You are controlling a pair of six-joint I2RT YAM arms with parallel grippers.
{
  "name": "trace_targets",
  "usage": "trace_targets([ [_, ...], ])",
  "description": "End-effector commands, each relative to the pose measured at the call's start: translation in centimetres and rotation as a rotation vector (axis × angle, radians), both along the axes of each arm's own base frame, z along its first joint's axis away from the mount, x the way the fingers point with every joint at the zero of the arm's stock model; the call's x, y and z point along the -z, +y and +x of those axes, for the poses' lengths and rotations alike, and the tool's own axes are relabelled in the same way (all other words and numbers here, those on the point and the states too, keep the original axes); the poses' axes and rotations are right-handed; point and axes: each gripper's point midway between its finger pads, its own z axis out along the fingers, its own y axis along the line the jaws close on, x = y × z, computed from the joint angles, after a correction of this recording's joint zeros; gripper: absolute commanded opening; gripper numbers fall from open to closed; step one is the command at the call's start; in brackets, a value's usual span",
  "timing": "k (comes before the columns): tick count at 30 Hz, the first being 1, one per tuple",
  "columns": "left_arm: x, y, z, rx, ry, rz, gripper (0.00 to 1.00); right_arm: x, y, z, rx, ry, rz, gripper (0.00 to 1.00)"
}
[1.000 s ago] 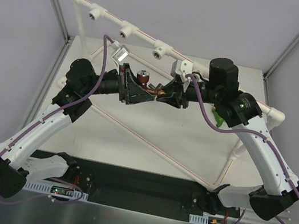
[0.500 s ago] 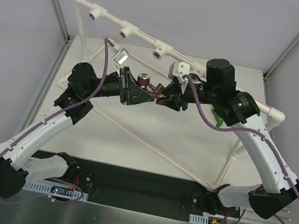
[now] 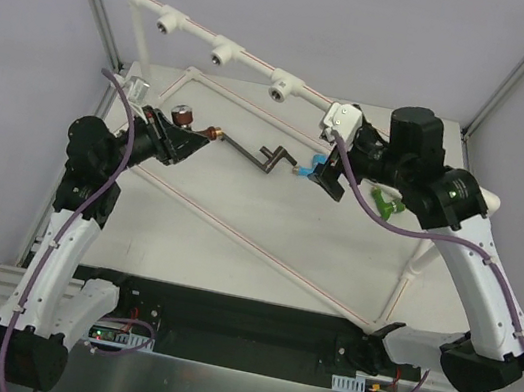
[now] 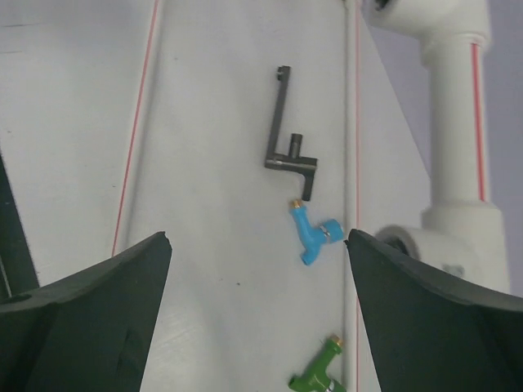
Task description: Install the water faucets
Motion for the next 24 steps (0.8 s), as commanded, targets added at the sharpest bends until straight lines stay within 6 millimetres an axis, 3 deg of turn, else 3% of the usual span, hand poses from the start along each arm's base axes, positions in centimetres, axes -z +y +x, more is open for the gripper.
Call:
trace_targets([
  [1,0.0,2.6,1.1,-0.078,-0.014,0.007,0.0,-4.4,-5.0,2.9,0.239,-0.191,-0.048,0.92],
  [8,-0.5,6.0,3.4,-0.213,-0.019,-0.018,0.0,-6.5,-8.9,5.6,0.412,-0.284,-0.122,0.93],
  [15,-0.3,6.9,5.0,-0.247,-0.006,-0.037,0.0,-7.8,-10.6,4.7,0.412,-0.317,-0.082,0.95],
  [20,-0.9,7.4,5.9,-0.257,-0.015,-0.039,0.0,-7.2,-13.5,6.9,0.513,-0.3,-0.125,0.95],
  [24,-1.9,7.7,6.7,-0.255,-0.029,-0.047,0.0,-5.6,-13.2,8.6,0.482,-0.236,-0.143,0.92],
])
